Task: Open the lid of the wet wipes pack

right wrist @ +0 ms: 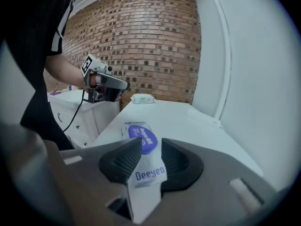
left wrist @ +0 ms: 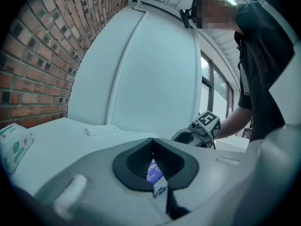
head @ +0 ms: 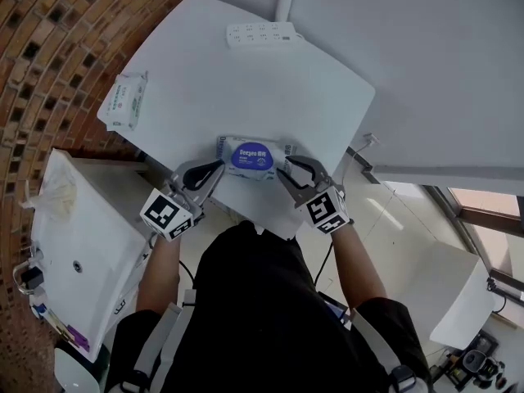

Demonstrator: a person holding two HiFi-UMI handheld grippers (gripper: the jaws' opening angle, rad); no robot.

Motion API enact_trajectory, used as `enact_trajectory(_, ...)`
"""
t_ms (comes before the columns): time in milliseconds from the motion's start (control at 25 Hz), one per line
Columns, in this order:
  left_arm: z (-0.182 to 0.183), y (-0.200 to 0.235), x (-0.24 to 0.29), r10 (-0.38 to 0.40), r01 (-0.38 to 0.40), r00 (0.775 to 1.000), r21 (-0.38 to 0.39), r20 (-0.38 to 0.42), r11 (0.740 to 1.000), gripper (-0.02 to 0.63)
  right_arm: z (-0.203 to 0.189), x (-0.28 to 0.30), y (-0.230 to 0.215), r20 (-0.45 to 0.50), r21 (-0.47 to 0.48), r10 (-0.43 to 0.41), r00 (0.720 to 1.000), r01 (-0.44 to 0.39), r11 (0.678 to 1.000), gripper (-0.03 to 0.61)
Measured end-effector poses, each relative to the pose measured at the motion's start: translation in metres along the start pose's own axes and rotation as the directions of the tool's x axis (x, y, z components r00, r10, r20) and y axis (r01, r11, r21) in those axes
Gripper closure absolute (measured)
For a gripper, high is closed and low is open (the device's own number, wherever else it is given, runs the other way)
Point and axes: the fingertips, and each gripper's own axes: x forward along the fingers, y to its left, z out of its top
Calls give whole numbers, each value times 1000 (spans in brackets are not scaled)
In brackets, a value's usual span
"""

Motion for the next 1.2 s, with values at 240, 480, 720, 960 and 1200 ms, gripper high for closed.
enact_trajectory(240,-11,-1,-6,37,-38,998,-39,-46,999,612,-23,36,17,-76,7,161,984,-161,987,243)
enact_trajectory(480,-23,3,-21,71,-76,995,-61,-75,995,612,-29,66,32,-121,-24,281,952,-286,958,106)
enact_trajectory(720,-32,4,-21,78,-85,993,-75,-90,994,612,-25,78,33,-124,-19,325,938,-330,944,87)
enact_trajectory(960,-34,0,-19,78,-87,994,-126,-75,988,612,-26,83,35,-112,-34,374,921,-379,925,93)
enact_trajectory(1200,-44,7,-15,85,-91,986,-36,-144,995,612,-28,86,34,-112,-63,393,913,-401,914,129)
